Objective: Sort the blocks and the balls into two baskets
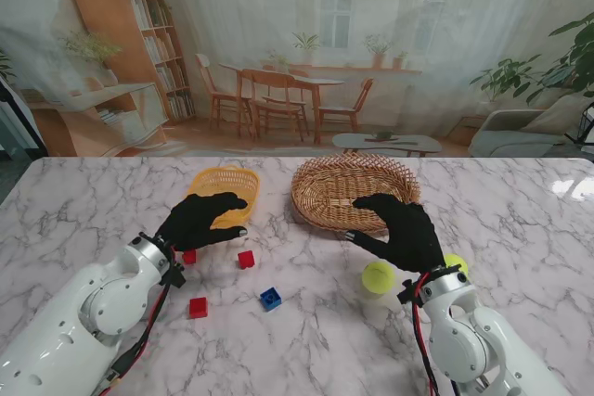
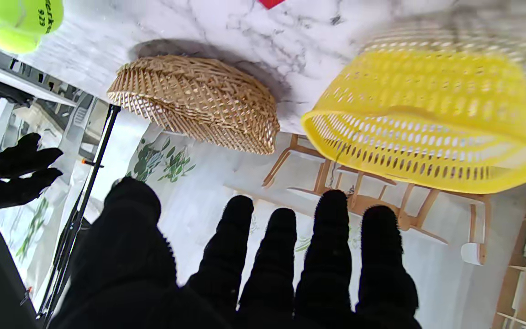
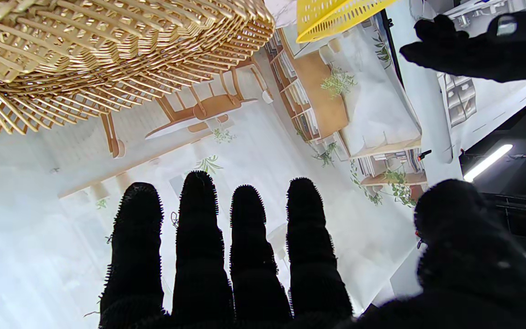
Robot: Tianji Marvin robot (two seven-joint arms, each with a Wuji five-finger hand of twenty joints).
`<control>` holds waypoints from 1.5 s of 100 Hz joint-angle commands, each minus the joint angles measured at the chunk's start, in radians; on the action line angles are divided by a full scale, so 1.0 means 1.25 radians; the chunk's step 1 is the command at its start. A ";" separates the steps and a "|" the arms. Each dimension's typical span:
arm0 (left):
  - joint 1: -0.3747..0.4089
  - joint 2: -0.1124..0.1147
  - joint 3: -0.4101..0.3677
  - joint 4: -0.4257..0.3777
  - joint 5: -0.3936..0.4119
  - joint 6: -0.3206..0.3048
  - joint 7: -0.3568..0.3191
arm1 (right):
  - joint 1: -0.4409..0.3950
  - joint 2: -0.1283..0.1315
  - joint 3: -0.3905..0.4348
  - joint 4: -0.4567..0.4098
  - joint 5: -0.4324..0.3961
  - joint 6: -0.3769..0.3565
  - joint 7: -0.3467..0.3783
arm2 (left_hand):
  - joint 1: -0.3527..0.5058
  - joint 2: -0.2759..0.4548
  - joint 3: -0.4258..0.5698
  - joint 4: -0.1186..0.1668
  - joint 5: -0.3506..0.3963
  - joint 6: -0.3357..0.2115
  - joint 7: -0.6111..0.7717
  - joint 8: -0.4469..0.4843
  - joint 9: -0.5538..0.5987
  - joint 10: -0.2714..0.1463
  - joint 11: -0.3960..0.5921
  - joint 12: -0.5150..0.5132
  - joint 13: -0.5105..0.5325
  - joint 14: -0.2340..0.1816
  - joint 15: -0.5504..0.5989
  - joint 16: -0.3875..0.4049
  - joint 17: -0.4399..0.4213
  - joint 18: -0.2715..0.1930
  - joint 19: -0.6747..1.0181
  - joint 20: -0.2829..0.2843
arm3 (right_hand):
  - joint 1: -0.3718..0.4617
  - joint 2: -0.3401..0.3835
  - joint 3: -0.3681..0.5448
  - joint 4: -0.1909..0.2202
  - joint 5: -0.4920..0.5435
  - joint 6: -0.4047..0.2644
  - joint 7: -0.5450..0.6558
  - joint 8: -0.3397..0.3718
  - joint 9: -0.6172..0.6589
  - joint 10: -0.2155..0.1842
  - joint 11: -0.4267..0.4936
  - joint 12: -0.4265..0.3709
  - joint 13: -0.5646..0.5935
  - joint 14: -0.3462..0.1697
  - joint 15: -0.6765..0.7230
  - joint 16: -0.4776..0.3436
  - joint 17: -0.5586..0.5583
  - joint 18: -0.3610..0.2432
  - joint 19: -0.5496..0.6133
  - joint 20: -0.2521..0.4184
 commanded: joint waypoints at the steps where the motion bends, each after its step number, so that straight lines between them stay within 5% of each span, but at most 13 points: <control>1: 0.008 0.011 -0.004 -0.012 -0.003 0.007 -0.026 | -0.003 -0.002 0.001 0.003 -0.001 0.001 -0.003 | -0.021 -0.021 -0.021 -0.010 -0.028 0.014 -0.027 -0.017 -0.029 0.011 -0.025 -0.021 -0.017 0.007 -0.028 -0.017 -0.007 -0.009 -0.025 -0.005 | 0.013 0.020 -0.006 0.020 0.010 -0.021 -0.001 0.005 0.007 0.004 -0.010 0.005 0.019 0.005 -0.037 0.011 -0.009 0.016 -0.005 0.010; 25: 0.023 0.025 -0.024 -0.038 0.057 0.004 -0.071 | -0.006 -0.003 0.006 0.002 0.000 -0.002 -0.008 | -0.017 -0.040 -0.017 -0.010 -0.028 0.027 -0.033 -0.026 0.001 0.008 -0.014 -0.018 -0.006 0.006 -0.016 -0.017 0.009 -0.021 -0.022 -0.002 | 0.012 0.019 -0.005 0.020 0.010 -0.021 -0.001 0.005 0.007 0.004 -0.009 0.005 0.018 0.005 -0.036 0.012 -0.009 0.015 -0.005 0.010; 41: 0.036 0.035 -0.043 -0.021 0.118 -0.030 -0.078 | -0.011 -0.004 0.012 0.001 0.001 -0.007 -0.016 | -0.010 -0.045 -0.016 -0.009 -0.033 0.024 -0.032 -0.028 0.001 0.003 -0.010 -0.012 -0.004 0.000 -0.012 -0.015 0.011 -0.023 -0.020 -0.001 | 0.012 0.020 -0.005 0.019 0.010 -0.020 -0.001 0.005 0.008 0.005 -0.009 0.006 0.018 0.005 -0.037 0.012 -0.010 0.016 -0.006 0.010; 65: 0.055 0.040 -0.064 0.014 0.150 -0.015 -0.074 | -0.002 -0.002 0.005 0.007 0.000 -0.005 -0.007 | 0.003 -0.042 -0.013 -0.008 -0.021 0.021 -0.023 -0.026 -0.003 0.003 -0.005 -0.007 -0.006 -0.001 -0.007 -0.013 0.011 -0.030 -0.014 0.001 | 0.011 0.021 -0.005 0.020 0.009 -0.020 -0.002 0.005 0.008 0.004 -0.009 0.005 0.019 0.005 -0.036 0.012 -0.009 0.015 -0.006 0.011; 116: 0.017 0.044 -0.017 0.071 0.147 0.047 -0.101 | 0.005 -0.001 0.000 0.014 0.000 -0.007 0.001 | 0.015 -0.032 -0.014 -0.006 -0.038 0.026 -0.026 -0.028 -0.027 0.002 -0.001 0.001 -0.008 -0.003 0.004 -0.002 0.016 -0.038 0.019 0.015 | 0.011 0.021 -0.005 0.020 0.010 -0.020 -0.002 0.005 0.008 0.005 -0.009 0.006 0.018 0.005 -0.037 0.012 -0.010 0.016 -0.006 0.011; 150: -0.010 0.045 0.010 0.103 0.157 0.077 -0.097 | 0.008 0.000 -0.005 0.015 0.005 -0.004 0.010 | 0.059 -0.100 -0.003 0.006 -0.066 0.033 -0.041 -0.039 -0.034 -0.001 0.010 0.005 0.002 -0.015 0.016 0.006 0.023 -0.040 0.030 0.017 | 0.010 0.022 -0.005 0.019 0.010 -0.020 -0.002 0.005 0.007 0.005 -0.010 0.005 0.018 0.006 -0.037 0.012 -0.010 0.015 -0.006 0.011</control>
